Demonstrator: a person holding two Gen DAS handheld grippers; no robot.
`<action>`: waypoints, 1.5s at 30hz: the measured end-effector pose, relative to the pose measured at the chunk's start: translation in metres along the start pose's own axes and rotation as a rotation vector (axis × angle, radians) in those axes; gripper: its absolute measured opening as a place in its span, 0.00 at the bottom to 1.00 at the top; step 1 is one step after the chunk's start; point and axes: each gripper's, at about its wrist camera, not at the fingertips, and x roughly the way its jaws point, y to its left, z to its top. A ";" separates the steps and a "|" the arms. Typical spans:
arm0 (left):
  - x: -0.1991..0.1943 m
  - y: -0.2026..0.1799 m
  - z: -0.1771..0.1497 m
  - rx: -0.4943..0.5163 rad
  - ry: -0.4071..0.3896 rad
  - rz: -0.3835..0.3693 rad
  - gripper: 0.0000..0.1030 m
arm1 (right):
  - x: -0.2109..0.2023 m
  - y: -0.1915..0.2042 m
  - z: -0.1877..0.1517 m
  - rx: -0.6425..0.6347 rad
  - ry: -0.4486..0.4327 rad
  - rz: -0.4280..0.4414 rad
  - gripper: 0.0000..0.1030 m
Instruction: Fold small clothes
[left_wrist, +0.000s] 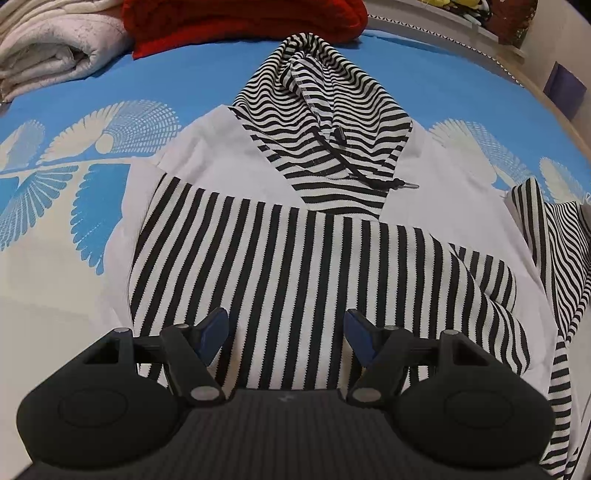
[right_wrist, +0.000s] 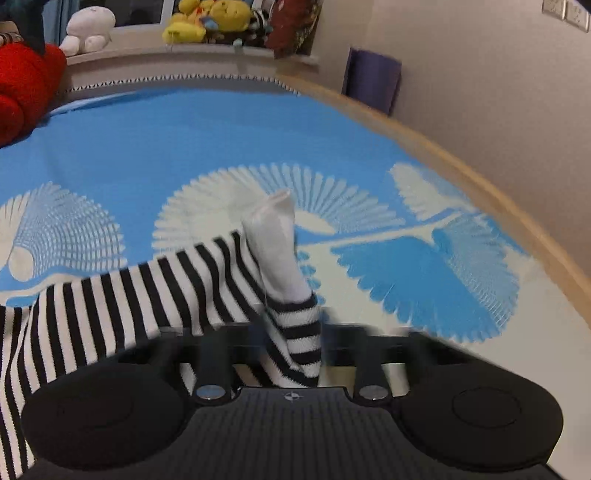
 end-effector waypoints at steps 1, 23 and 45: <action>0.000 0.000 0.000 0.000 0.000 0.002 0.72 | -0.004 -0.001 0.001 0.013 -0.017 -0.003 0.04; -0.038 0.096 0.013 -0.270 -0.080 0.005 0.68 | -0.306 0.207 -0.036 -0.203 -0.257 0.692 0.06; 0.024 0.092 -0.005 -0.262 0.127 -0.068 0.40 | -0.195 0.198 -0.084 -0.246 0.279 0.441 0.32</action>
